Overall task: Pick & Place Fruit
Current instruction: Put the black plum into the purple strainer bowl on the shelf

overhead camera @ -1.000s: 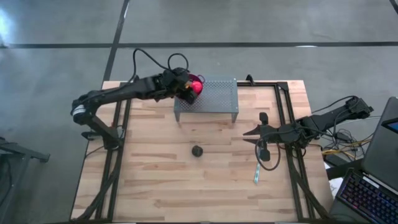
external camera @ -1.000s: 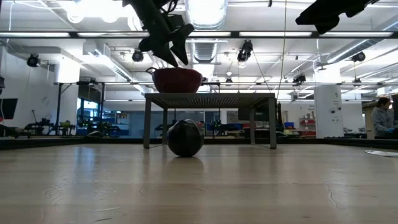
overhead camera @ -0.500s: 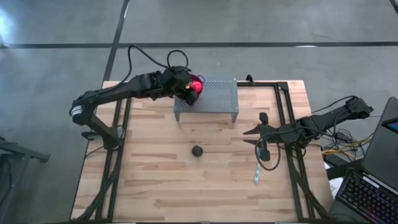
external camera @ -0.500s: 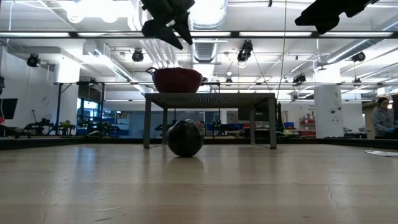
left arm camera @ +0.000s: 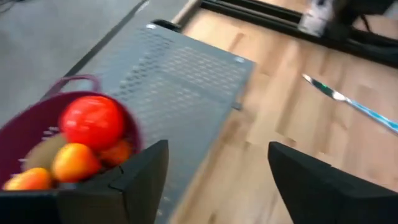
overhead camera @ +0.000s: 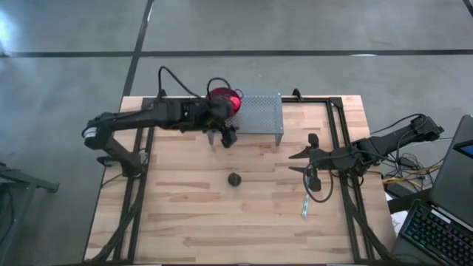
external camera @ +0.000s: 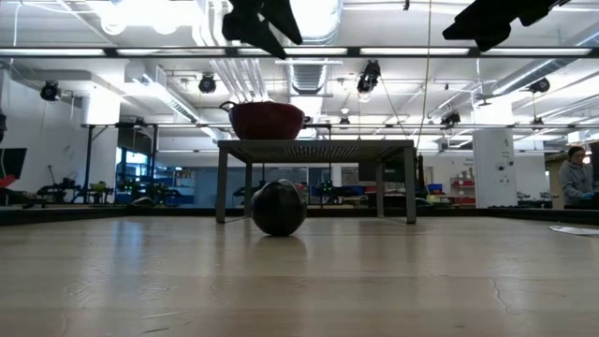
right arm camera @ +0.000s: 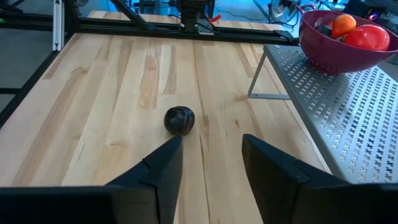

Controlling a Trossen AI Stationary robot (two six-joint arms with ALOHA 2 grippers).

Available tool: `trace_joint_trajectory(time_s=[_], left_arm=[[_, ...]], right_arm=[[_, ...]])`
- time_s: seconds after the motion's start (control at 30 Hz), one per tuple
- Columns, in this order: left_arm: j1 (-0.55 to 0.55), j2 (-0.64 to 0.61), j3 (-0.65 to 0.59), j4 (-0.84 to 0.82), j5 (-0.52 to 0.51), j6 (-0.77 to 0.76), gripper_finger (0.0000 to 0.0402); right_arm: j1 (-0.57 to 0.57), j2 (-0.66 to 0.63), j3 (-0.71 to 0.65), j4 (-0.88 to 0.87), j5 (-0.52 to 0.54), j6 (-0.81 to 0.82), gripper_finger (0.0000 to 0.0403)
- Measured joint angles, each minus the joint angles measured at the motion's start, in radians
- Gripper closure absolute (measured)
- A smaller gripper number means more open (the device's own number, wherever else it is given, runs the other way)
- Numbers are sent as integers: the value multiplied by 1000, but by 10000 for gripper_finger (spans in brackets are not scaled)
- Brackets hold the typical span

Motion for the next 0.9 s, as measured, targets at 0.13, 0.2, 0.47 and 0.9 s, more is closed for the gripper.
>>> trace_joint_trajectory(time_s=[0.13,0.2,0.47,0.9], left_arm=[[-69,0,-1,-2,-15,1,99],[-97,0,-2,-2,-21,1,86],[-194,0,-65,-2,-47,-4,34],[-276,1,-279,81,-43,-118,23]], right_arm=[[0,0,0,0,0,0,230],[0,0,0,0,0,1,226],[0,0,0,0,0,0,210],[0,0,0,0,0,2,212]])
